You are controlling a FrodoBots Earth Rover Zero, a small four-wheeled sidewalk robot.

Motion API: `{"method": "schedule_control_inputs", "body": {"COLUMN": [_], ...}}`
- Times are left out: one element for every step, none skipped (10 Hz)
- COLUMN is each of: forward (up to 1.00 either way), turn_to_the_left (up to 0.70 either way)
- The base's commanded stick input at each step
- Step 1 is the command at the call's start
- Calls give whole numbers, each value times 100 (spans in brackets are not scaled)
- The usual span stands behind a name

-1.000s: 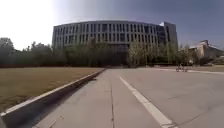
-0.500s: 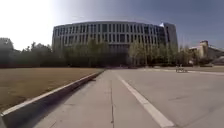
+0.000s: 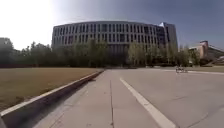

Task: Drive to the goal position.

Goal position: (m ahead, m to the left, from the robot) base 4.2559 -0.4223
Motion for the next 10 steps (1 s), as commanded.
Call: {"method": "schedule_control_inputs", "body": {"forward": [11,11,11,11,11,11,11,11,11,11], "turn_to_the_left": [1,1,1,1,1,1,1,1,1,1]}}
